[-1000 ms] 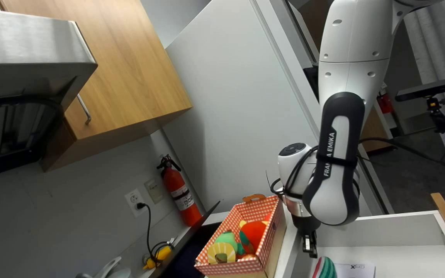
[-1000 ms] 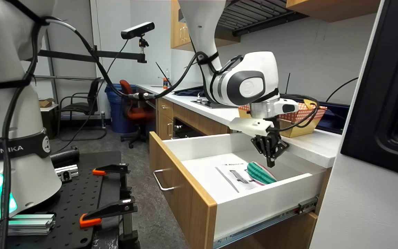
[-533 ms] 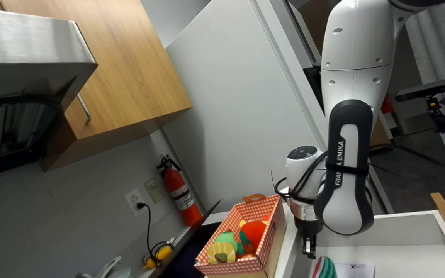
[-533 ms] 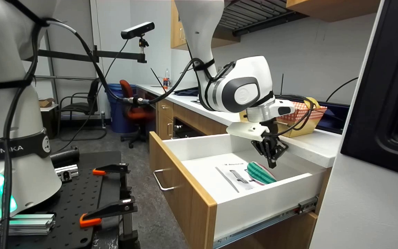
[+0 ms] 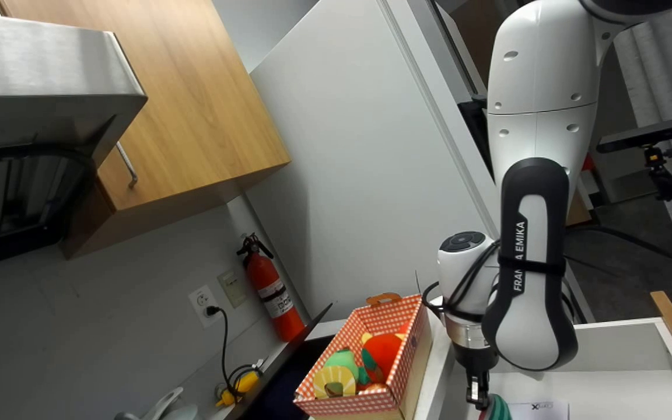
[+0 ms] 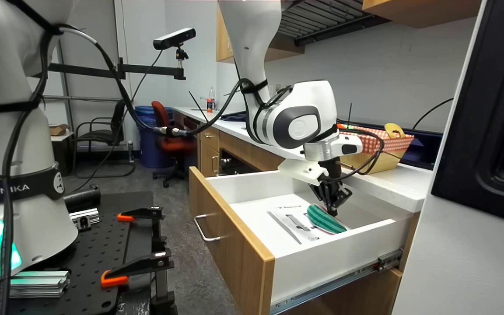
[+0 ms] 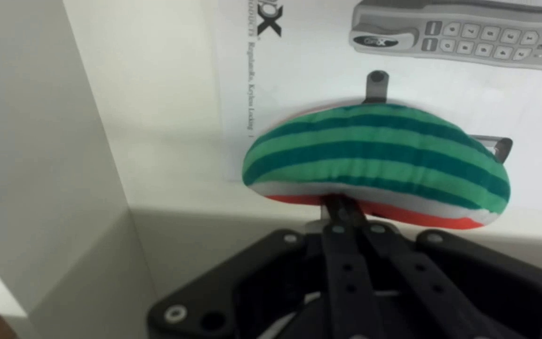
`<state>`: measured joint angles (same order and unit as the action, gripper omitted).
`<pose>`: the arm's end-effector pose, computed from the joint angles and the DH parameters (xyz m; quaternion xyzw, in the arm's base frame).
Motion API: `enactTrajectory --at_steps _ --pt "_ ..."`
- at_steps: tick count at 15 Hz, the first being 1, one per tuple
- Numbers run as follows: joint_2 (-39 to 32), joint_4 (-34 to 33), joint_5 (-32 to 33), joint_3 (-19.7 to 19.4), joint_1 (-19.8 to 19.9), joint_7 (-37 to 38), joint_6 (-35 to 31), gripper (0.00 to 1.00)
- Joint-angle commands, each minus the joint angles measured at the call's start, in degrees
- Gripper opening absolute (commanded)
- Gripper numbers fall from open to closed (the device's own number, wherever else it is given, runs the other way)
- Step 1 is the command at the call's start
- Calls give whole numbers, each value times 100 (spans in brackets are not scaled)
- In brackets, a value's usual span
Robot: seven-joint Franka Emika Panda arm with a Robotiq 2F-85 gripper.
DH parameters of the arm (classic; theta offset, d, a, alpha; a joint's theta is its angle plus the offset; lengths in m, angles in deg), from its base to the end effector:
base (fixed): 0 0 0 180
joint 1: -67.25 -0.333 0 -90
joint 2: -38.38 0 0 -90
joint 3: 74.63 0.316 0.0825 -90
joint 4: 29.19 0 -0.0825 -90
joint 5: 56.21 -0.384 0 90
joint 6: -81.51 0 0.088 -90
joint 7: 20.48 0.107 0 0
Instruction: Remove a piece of watermelon plush toy from the open drawer, put the watermelon in the carton box and then close the drawer
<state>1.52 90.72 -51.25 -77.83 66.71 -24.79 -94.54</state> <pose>0.6007 -0.0206 0.1443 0.9835 0.0645 0.1652 0.0359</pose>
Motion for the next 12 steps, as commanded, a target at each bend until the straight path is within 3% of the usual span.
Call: enactTrajectory --at_steps 1,12 --pt "194 200 -56 71 128 31 229 0" --pt "902 816 -20 -25 -51 215 1208 0"
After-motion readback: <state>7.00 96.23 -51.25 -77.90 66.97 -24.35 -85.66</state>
